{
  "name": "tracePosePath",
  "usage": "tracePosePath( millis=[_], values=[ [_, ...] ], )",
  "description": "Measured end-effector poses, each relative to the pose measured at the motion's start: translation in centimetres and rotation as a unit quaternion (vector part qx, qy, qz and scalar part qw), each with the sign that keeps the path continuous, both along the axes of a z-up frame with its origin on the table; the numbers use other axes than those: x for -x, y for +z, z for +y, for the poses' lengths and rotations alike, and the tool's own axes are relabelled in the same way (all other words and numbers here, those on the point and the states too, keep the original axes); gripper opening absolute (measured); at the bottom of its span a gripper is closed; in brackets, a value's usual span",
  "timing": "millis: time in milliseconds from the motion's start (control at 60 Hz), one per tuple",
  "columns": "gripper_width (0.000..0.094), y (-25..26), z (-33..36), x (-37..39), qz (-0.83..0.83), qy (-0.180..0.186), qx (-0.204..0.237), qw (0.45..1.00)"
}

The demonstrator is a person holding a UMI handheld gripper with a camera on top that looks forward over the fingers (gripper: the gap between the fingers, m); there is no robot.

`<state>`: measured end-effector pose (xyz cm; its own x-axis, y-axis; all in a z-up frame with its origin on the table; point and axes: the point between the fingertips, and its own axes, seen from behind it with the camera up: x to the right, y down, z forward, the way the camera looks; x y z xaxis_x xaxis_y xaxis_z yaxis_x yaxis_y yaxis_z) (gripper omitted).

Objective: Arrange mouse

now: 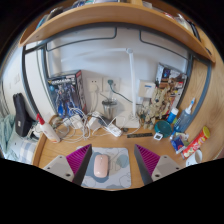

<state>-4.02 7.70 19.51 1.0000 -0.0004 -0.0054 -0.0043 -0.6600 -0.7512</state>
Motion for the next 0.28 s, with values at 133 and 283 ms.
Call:
tracePosePath(
  millis=[133, 283],
  values=[
    [0.0847, 1.4, -0.9, -0.9, -0.004, 0.006, -0.005, 1.0],
    [0.0843, 1.6, -2.1, -0.9, 0.011, 0.011, -0.001, 1.0]
  ],
)
